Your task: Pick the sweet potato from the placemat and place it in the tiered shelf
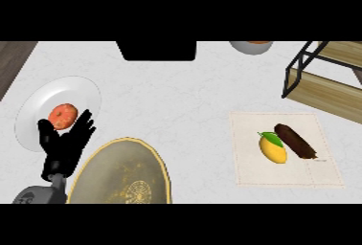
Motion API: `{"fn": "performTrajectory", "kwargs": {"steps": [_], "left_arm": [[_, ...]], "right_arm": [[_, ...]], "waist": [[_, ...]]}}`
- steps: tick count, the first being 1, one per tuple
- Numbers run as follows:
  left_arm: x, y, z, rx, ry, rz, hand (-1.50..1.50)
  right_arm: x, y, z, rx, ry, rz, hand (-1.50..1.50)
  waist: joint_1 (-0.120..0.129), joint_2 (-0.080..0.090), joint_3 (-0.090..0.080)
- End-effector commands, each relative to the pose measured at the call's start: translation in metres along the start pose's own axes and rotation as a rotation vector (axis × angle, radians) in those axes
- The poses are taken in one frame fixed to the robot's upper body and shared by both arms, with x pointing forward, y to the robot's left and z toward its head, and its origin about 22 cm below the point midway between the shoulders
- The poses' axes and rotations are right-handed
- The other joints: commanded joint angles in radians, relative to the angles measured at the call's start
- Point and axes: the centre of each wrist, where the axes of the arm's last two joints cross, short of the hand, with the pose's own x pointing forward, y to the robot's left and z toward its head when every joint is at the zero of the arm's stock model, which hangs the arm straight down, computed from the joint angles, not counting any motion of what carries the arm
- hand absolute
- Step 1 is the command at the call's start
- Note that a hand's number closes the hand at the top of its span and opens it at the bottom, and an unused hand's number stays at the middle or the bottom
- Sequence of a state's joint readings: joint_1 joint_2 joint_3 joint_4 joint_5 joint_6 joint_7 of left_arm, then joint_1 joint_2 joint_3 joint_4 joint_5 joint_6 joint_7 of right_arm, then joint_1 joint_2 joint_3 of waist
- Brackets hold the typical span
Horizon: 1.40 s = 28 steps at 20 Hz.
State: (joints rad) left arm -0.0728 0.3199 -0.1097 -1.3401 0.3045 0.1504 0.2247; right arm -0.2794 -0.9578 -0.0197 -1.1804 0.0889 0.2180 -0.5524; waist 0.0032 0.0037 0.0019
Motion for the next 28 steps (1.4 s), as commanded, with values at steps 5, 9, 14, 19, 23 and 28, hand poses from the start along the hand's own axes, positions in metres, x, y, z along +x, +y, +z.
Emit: {"fn": "performTrajectory", "kwargs": {"steps": [5, 9, 14, 19, 23, 28], "left_arm": [[-0.013, 0.024, 0.011, 0.033, 0.053, 0.002, 0.0], [-0.006, 0.007, 0.011, 0.029, 0.056, 0.01, 0.0], [-0.011, 0.015, 0.016, 0.007, 0.052, 0.018, 0.0], [-0.01, 0.004, 0.012, -0.004, 0.056, 0.006, 0.0], [-0.014, 0.012, 0.01, 0.001, 0.048, 0.001, 0.0], [0.0, 0.002, -0.009, 0.01, 0.05, 0.014, 0.0]], "right_arm": [[0.044, -0.034, 0.006, 0.303, -0.05, 0.07, -1.5], [0.075, 0.007, 0.007, 0.386, 0.001, 0.145, -1.5], [0.112, 0.049, -0.003, 0.315, 0.107, 0.237, -1.5], [0.14, 0.083, -0.008, 0.237, 0.188, 0.315, -1.5], [0.157, 0.113, -0.027, 0.217, 0.245, 0.39, -1.5], [0.153, 0.155, -0.021, 0.303, 0.316, 0.473, -1.5]], "waist": [[-0.019, -0.011, -0.004], [-0.027, -0.013, -0.004], [-0.007, -0.009, -0.003], [-0.003, -0.006, -0.003], [0.007, -0.003, -0.003], [-0.003, -0.003, -0.002]]}}
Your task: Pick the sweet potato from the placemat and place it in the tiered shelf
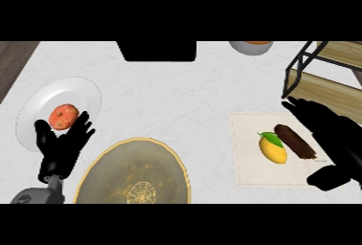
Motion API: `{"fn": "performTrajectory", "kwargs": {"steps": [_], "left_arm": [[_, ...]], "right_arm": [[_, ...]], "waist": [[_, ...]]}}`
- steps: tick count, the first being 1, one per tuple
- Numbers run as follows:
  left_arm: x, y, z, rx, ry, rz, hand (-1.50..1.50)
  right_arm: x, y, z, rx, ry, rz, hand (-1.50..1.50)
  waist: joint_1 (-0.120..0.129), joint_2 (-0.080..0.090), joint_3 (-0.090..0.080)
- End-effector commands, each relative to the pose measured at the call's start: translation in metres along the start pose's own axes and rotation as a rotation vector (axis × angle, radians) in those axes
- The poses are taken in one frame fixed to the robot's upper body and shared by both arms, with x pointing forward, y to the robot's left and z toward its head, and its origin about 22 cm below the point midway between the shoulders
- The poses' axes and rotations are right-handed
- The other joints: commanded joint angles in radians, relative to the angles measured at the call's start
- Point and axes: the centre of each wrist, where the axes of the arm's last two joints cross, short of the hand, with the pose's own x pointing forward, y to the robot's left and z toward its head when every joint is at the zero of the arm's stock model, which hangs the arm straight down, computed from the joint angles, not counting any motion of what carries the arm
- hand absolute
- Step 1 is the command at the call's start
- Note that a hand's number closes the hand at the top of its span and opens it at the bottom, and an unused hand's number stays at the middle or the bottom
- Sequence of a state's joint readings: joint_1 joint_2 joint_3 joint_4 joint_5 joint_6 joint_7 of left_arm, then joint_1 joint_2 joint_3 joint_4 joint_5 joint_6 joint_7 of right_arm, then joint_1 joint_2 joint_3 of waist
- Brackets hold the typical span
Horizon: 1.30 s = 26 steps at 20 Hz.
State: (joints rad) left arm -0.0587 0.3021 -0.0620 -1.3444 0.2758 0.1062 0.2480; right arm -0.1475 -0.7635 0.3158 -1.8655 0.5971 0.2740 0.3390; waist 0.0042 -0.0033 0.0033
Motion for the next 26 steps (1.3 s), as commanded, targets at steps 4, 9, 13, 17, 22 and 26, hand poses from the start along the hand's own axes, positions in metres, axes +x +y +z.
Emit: {"fn": "performTrajectory", "kwargs": {"steps": [4, 9, 13, 17, 22, 26], "left_arm": [[-0.026, 0.014, 0.008, -0.01, 0.036, 0.02, 0.0], [0.001, 0.0, -0.004, -0.001, 0.03, 0.002, 0.0], [-0.013, 0.008, 0.005, -0.004, 0.047, 0.004, 0.0], [-0.014, 0.005, 0.007, 0.015, 0.038, 0.004, 0.0], [-0.018, 0.0, -0.015, -0.003, 0.025, 0.019, 0.0], [-0.002, -0.002, 0.006, -0.011, 0.03, 0.003, 0.0]], "right_arm": [[0.008, 0.03, -0.016, 0.055, 0.062, 0.125, -1.5], [0.031, 0.063, -0.014, 0.02, 0.123, 0.127, -1.5], [0.008, 0.06, 0.0, -0.008, 0.162, 0.18, -1.5], [-0.001, 0.047, 0.002, -0.013, 0.163, 0.176, -1.5], [0.008, 0.076, -0.012, -0.006, 0.179, 0.177, -1.5], [-0.019, 0.085, -0.025, -0.023, 0.197, 0.191, -1.5]], "waist": [[0.005, 0.004, -0.004], [-0.002, 0.004, -0.003], [-0.006, 0.002, -0.003], [-0.005, 0.002, -0.003], [-0.007, 0.004, -0.004], [-0.002, 0.003, -0.003]]}}
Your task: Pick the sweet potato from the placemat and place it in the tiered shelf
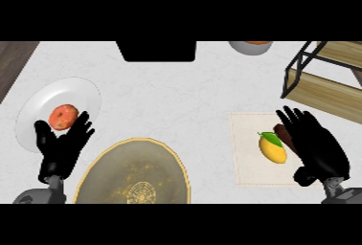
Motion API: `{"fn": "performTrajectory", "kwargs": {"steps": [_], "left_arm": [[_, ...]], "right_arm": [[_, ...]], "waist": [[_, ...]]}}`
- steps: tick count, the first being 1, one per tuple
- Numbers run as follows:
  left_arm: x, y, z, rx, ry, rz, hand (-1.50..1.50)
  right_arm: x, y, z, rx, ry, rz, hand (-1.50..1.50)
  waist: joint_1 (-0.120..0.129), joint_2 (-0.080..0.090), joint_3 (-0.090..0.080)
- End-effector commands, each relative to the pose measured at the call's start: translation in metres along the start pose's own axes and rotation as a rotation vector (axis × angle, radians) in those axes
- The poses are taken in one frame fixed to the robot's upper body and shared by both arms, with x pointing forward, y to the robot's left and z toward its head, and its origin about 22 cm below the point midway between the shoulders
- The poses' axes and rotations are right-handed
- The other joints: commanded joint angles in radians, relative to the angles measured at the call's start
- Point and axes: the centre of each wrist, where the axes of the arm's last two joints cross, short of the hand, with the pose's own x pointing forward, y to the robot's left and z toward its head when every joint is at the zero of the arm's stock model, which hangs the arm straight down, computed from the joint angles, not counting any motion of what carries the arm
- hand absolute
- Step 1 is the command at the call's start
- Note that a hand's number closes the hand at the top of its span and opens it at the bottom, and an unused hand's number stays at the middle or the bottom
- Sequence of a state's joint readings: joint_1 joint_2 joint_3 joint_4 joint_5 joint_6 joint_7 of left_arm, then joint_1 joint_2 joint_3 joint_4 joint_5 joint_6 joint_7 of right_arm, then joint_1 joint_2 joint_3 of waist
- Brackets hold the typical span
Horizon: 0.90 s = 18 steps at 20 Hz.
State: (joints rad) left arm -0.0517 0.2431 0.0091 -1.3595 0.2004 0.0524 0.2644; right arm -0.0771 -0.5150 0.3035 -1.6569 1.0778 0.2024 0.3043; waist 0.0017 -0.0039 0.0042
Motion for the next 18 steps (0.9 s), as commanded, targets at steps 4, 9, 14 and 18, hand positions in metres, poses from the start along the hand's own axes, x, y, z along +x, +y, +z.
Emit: {"fn": "performTrajectory", "kwargs": {"steps": [4, 9, 14, 18], "left_arm": [[-0.018, -0.004, -0.002, 0.009, 0.029, -0.008, 0.0], [-0.009, -0.008, -0.002, 0.011, 0.042, 0.005, 0.0], [-0.025, -0.013, 0.008, -0.01, 0.046, 0.002, 0.0], [-0.001, 0.002, -0.011, 0.018, 0.033, -0.005, 0.0]], "right_arm": [[-0.008, 0.021, -0.016, -0.039, 0.046, 0.038, -1.5], [-0.017, 0.002, -0.025, -0.061, 0.045, 0.06, -1.5], [-0.002, 0.048, -0.033, -0.069, -0.022, 0.021, -1.5], [-0.01, 0.044, -0.065, -0.06, -0.024, 0.023, -1.5]], "waist": [[-0.001, 0.004, -0.004], [-0.002, 0.004, -0.004], [0.002, 0.004, -0.004], [0.003, 0.006, -0.004]]}}
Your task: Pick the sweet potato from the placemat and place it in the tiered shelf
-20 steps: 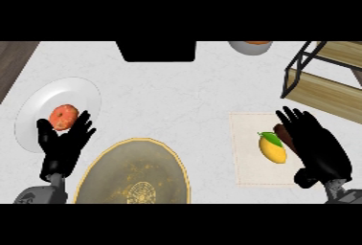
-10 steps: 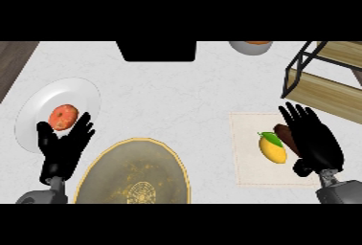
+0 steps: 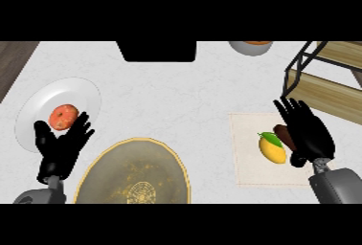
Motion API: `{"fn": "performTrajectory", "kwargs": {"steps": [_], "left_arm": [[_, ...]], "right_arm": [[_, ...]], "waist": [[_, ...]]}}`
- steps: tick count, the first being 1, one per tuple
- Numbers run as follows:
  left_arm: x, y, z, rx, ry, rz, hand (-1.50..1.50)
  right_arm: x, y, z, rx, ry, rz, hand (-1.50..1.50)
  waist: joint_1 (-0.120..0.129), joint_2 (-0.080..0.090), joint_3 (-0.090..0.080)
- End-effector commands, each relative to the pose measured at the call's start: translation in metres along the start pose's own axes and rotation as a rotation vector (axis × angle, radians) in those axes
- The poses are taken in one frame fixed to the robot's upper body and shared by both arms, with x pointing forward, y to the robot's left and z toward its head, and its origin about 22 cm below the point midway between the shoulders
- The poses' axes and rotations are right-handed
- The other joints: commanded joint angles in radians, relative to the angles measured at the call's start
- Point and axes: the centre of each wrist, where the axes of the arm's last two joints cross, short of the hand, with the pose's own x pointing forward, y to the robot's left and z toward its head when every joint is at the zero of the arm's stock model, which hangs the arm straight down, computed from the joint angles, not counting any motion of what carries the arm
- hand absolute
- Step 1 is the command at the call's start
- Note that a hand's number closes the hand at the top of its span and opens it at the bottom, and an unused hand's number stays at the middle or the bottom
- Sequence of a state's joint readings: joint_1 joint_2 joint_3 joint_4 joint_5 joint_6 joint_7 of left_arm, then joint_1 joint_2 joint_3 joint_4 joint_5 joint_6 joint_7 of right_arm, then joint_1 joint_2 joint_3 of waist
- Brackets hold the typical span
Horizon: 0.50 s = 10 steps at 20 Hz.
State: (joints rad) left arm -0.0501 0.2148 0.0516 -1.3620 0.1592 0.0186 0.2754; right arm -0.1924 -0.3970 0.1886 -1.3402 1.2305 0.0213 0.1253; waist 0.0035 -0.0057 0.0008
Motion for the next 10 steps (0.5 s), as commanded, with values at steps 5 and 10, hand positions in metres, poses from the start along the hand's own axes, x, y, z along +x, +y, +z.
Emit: {"fn": "performTrajectory", "kwargs": {"steps": [5, 10], "left_arm": [[-0.006, 0.009, 0.009, -0.014, 0.035, 0.004, 0.0], [-0.013, -0.006, 0.006, 0.001, 0.024, 0.012, 0.0]], "right_arm": [[0.001, 0.018, 0.0, 0.118, -0.062, 0.071, 1.5], [0.011, 0.05, 0.001, 0.202, -0.148, 0.129, 1.5]], "waist": [[0.0, 0.005, -0.001], [0.005, 0.008, 0.0]]}}
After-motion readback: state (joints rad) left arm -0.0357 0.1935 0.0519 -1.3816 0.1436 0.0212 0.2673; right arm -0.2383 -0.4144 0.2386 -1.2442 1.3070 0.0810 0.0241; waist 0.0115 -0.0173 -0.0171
